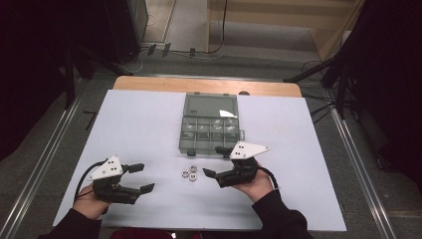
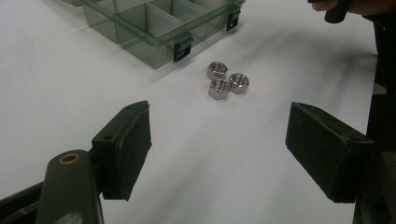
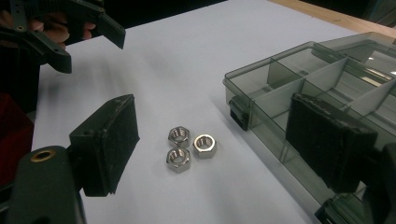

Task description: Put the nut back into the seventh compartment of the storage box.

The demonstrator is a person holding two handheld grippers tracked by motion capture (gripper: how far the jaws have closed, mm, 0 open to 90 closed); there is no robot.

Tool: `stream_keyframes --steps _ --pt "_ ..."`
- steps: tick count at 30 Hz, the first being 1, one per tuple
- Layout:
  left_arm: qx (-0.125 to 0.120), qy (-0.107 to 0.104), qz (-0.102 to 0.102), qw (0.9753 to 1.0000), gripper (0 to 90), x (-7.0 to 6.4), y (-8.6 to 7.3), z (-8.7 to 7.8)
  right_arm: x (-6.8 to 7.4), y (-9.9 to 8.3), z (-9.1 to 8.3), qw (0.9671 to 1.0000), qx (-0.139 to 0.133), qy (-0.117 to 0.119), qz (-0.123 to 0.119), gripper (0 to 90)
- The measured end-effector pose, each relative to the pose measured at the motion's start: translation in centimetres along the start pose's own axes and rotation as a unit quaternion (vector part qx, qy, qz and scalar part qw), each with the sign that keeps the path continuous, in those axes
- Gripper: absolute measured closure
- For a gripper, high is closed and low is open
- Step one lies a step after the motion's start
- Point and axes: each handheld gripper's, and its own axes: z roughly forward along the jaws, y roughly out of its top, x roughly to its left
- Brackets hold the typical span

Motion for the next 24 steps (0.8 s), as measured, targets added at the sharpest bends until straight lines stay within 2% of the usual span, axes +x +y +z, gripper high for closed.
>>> stream_keyframes --steps 12,15,22,23,24 --pt "-0.003 0.001 -0.001 1.0000 22.7 -0.1 0.0 0.0 0.6 0.9 2.9 0.9999 -0.002 0.015 -0.004 19.0" --pt "-0.002 0.002 0.000 1.0000 22.7 0.0 0.0 -0.1 0.9 1.4 3.7 0.9997 0.003 0.018 -0.015 19.0" --pt "-0.002 0.002 -0.001 1.0000 22.7 0.0 -0.1 -0.1 1.0 2.1 4.8 0.9992 0.012 0.034 -0.014 19.0" --pt "0.000 0.000 0.000 1.0000 22.7 0.0 -0.1 0.0 1.0 2.3 5.3 0.9980 0.047 0.041 -0.007 18.8" --pt "0.001 -0.001 0.000 1.0000 22.7 0.0 -0.1 0.0 1.0 2.3 5.4 0.9976 0.056 0.040 -0.005 18.9"
